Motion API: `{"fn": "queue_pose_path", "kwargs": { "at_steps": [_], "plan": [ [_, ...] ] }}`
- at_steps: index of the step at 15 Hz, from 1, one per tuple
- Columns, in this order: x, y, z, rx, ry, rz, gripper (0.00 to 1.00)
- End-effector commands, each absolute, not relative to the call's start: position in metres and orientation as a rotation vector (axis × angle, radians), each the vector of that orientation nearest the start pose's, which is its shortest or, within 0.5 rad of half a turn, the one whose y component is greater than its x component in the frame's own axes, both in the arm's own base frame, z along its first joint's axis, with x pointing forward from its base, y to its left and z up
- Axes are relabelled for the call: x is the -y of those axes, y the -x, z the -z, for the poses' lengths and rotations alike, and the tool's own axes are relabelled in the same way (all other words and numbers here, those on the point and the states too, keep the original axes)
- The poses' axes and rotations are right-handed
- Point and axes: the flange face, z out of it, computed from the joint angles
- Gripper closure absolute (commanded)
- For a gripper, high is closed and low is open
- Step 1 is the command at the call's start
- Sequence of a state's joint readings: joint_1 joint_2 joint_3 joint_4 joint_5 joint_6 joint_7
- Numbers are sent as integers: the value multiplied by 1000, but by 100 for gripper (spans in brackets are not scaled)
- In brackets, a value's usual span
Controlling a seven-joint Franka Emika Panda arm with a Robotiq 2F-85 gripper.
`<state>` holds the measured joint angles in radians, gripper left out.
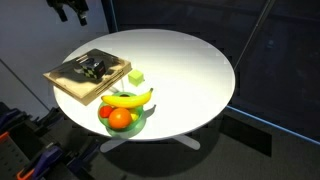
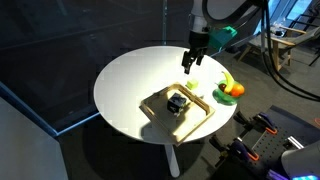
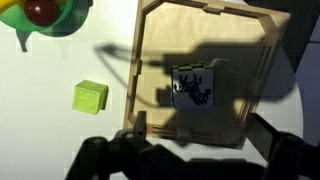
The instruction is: Move the black and white cube from the tray to the table
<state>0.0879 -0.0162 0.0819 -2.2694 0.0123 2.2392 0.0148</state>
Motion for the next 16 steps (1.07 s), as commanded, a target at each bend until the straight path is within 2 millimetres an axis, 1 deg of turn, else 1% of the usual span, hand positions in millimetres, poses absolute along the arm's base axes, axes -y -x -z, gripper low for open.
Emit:
{"fn": "queue_pose_path", "kwargs": {
  "at_steps": [1, 3, 9, 12, 16],
  "plan": [
    [-88, -509, -360, 255, 3120, -21, 0],
    [-90, -513, -346, 271, 3124, -41, 0],
    [-101, -524, -292, 345, 3118, -98, 0],
    [-109, -531, -271, 375, 3118, -90, 0],
    [-124, -541, -247, 437, 3117, -68, 0]
  ]
}}
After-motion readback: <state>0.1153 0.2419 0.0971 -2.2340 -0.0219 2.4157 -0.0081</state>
